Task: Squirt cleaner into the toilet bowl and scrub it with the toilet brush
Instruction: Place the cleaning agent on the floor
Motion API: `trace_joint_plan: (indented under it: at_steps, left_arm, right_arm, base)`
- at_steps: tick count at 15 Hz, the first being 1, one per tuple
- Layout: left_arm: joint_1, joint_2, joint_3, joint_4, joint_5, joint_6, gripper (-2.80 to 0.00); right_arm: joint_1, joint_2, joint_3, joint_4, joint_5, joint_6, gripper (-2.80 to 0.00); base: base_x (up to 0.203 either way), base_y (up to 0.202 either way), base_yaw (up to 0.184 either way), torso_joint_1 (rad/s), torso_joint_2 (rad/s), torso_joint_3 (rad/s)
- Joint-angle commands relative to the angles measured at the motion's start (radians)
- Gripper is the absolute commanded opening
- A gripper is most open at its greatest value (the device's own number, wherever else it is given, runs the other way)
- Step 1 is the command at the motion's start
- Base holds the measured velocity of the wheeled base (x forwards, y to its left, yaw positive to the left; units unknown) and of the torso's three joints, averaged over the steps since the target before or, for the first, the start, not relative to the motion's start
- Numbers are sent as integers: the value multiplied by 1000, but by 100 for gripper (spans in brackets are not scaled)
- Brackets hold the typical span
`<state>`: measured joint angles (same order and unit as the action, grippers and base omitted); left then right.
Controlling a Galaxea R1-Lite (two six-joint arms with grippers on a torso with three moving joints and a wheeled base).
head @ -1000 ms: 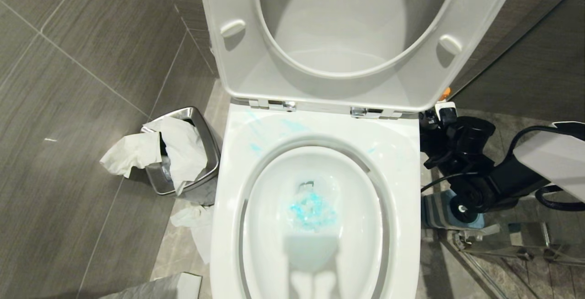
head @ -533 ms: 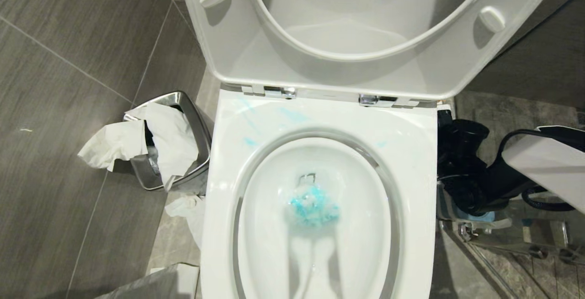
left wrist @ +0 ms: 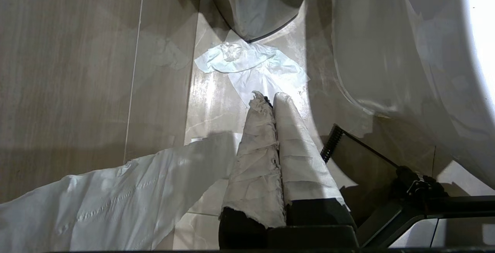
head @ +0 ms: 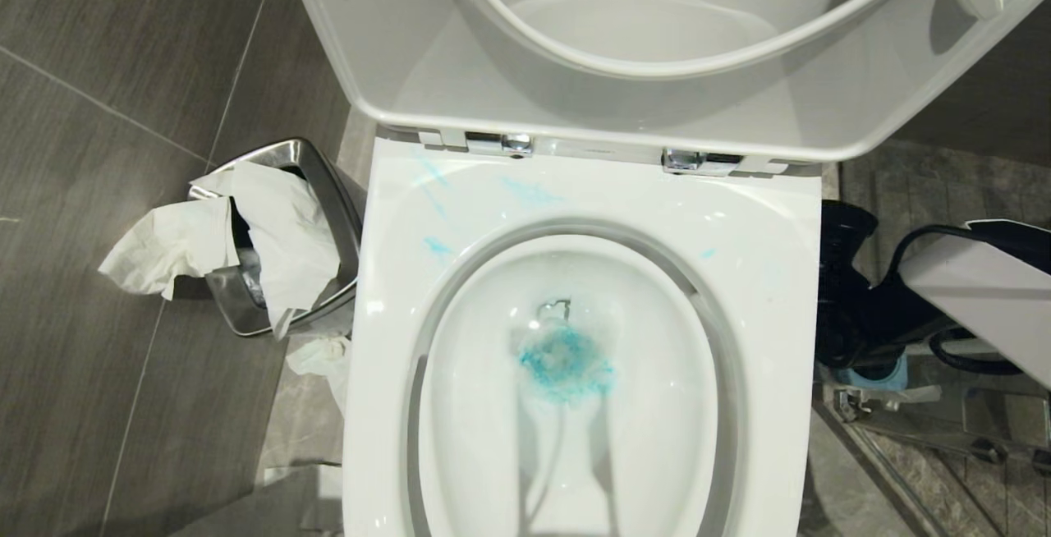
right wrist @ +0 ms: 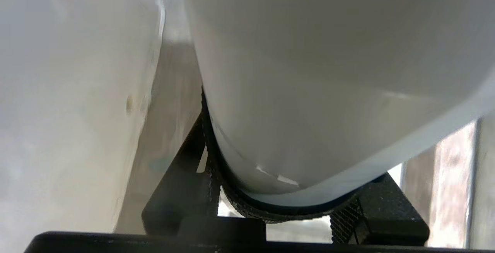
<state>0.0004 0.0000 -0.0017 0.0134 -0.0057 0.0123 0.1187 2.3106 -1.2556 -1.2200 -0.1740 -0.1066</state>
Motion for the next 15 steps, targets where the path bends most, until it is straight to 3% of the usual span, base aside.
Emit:
trace_joint_plan:
  at_steps: [1, 15]
  left_arm:
    - [0, 0, 0, 0, 0, 0, -280]
    - [0, 0, 0, 0, 0, 3, -280]
  right_arm:
    - [1, 4, -38, -2, -2, -2, -280]
    - [7, 75, -133, -6, 5, -1, -280]
  base:
    - [0, 0, 0, 0, 0, 0]
    - [0, 0, 0, 0, 0, 0]
